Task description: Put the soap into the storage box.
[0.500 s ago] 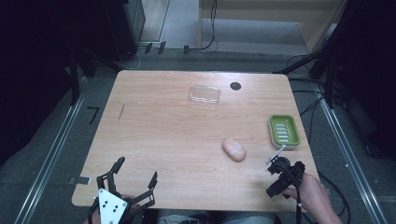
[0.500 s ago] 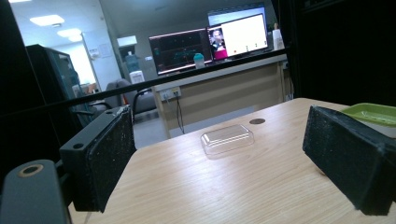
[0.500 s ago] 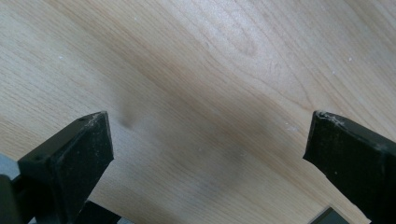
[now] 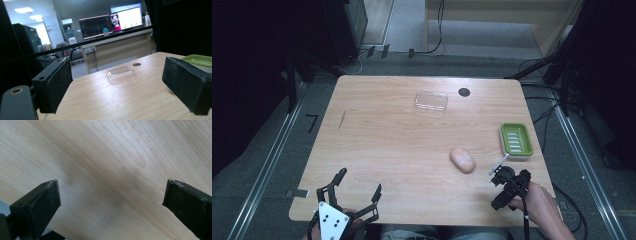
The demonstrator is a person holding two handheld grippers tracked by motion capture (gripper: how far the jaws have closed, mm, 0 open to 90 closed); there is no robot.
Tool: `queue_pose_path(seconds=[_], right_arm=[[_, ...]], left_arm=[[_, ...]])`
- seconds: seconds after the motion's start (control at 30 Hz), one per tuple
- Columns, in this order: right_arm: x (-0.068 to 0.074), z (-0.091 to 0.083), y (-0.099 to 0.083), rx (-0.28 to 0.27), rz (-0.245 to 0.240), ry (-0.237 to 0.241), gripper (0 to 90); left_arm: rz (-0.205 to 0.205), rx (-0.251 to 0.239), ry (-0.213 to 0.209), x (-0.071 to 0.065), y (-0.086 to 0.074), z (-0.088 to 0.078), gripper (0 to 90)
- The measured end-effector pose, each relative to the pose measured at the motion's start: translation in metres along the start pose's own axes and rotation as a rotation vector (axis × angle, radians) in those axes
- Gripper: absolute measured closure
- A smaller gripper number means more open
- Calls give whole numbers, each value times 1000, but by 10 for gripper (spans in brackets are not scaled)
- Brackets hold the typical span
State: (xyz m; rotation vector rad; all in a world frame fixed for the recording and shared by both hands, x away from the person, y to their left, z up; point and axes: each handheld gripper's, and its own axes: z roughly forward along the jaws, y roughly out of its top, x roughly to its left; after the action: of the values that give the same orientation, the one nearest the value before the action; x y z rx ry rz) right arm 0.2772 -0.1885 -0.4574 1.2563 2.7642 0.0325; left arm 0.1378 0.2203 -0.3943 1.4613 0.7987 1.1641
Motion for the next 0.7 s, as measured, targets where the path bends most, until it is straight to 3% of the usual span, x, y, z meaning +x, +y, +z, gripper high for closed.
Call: queue_pose_path(seconds=[0.03, 0.7], right_arm=[[1, 0, 2, 0, -9, -4, 10], [13, -10, 38, -37, -58, 1, 2]], left_arm=[[-15, -2, 10, 1, 0, 0, 99], [-13, -6, 9, 2, -1, -1, 99]])
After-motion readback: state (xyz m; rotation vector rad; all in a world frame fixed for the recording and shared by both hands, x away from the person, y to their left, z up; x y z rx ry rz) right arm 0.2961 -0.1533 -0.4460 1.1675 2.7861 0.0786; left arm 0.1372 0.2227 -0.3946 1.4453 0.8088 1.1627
